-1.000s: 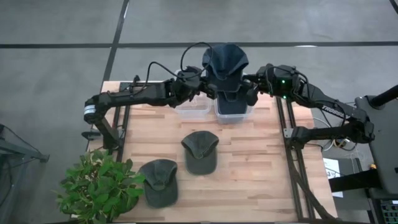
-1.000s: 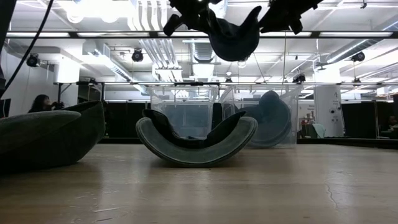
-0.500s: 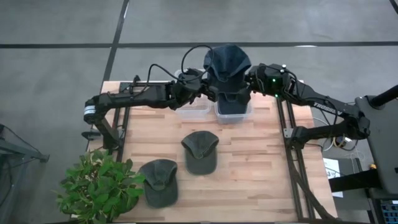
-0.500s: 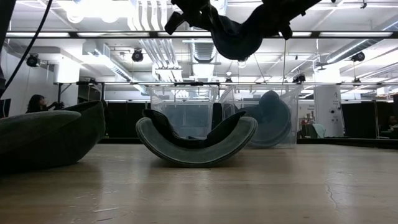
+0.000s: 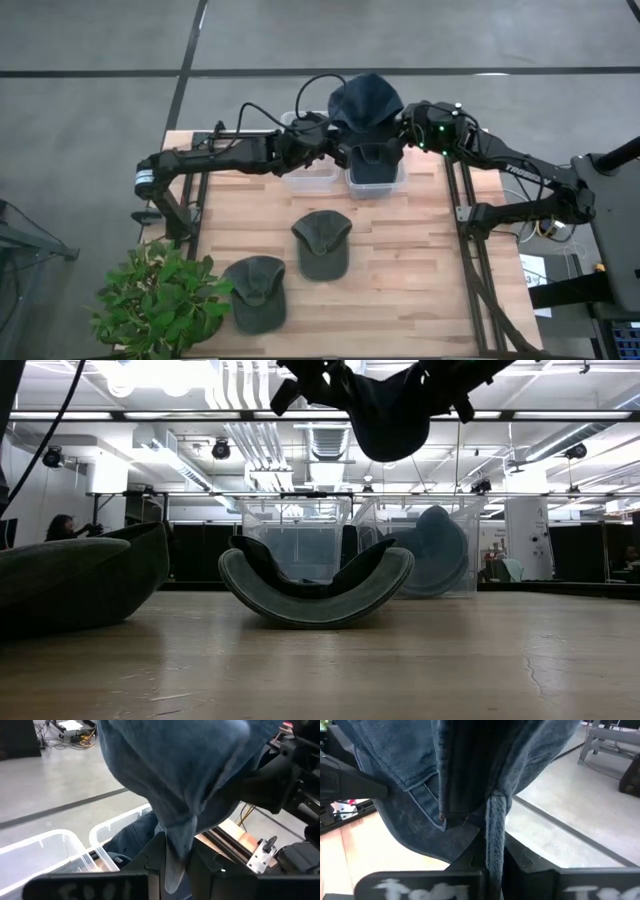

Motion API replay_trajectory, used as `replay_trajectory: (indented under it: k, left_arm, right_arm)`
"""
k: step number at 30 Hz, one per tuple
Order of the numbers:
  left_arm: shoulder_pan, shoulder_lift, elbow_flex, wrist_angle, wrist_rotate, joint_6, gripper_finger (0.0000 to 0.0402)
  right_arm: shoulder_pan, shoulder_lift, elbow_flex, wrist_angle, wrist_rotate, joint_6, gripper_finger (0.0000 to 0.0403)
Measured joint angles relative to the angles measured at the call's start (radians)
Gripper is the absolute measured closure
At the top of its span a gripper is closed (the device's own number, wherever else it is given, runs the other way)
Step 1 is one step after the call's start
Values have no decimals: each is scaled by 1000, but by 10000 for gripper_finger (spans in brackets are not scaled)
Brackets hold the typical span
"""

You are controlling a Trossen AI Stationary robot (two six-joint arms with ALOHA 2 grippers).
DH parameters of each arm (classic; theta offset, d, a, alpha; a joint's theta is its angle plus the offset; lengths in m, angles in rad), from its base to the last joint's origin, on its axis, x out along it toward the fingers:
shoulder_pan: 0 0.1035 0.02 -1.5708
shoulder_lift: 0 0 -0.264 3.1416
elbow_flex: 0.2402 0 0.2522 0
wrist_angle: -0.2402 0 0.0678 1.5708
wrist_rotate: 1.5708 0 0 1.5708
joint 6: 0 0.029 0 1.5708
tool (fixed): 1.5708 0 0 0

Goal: Pick & Place hat
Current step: Put the blue cap into the right transparent bin

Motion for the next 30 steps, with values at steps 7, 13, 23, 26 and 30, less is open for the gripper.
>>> replay_trajectory:
  k: [7,13,23,26,30]
  left_arm:
    - [2,-53,4,-89,-9,139,345]
    - [4,-141,-5,-286,-102,141,344]
    - [1,-285,-116,-456,-168,62,344]
    - [0,-345,-220,-389,-167,42,344]
    - [0,-434,-379,-250,-158,16,344]
  right_arm:
    - [-6,-23,0,-95,81,75,392]
    - [-44,-28,0,-158,65,203,393]
    - [-147,34,-1,-291,-180,424,392]
    - [-149,49,-1,-293,-195,467,392]
    - [-151,72,-1,-321,-199,525,391]
